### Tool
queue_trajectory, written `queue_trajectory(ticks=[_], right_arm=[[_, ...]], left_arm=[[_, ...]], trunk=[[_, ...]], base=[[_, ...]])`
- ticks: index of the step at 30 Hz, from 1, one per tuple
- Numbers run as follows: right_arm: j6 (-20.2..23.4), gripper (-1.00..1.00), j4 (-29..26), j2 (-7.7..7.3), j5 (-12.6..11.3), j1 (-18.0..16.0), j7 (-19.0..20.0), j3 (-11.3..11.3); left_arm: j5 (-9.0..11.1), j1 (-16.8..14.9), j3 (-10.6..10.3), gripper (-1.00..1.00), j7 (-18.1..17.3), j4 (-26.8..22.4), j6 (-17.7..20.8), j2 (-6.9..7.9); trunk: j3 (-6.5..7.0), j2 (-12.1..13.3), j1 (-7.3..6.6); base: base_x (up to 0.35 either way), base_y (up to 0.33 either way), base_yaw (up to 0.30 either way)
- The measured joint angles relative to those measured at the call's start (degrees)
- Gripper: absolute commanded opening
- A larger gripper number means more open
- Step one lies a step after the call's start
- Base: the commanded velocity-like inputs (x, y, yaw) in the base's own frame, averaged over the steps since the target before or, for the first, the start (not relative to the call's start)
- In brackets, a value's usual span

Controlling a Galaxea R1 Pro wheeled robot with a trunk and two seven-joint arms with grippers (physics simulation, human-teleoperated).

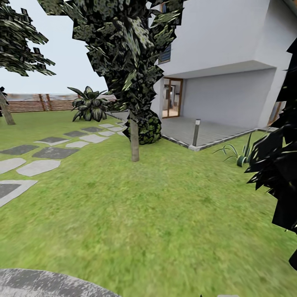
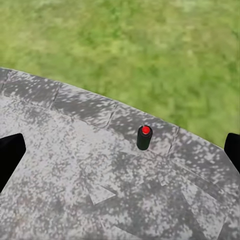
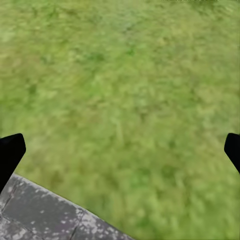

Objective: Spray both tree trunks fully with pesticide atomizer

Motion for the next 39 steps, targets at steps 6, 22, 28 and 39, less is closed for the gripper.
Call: queue_trajectory(ticks=[6, 22, 28, 39], right_arm=[[-0.03, 1.00, -0.01, -0.07, 0.94, 0.00, -0.06, 0.03], [5.35, 1.00, -7.75, -0.16, 1.33, -6.15, 0.13, -0.25], [13.94, 1.00, -8.20, -0.17, 1.27, -10.80, 0.20, -0.27], [16.13, 1.00, -8.95, -0.26, 1.24, -11.85, 0.26, -0.13]], left_arm=[[0.00, 0.00, -0.04, 1.00, 0.00, 0.01, 0.00, -0.08], [-0.46, -9.23, -0.51, 1.00, -0.69, -1.71, 10.54, 0.39], [-0.41, -10.85, -0.71, 1.00, -0.75, -1.84, 13.55, 0.44], [-0.40, -11.05, -0.85, 1.00, -0.80, -2.00, 13.66, 0.36]], trunk=[[-0.02, 0.00, 0.00], [-0.01, 0.00, 0.00], [-0.02, 0.00, 0.00], [-0.02, 0.00, 0.00]], base=[[0.002, -0.002, 0.005], [0.000, 0.000, 0.000], [0.000, 0.000, 0.000], [0.000, 0.000, 0.000]])
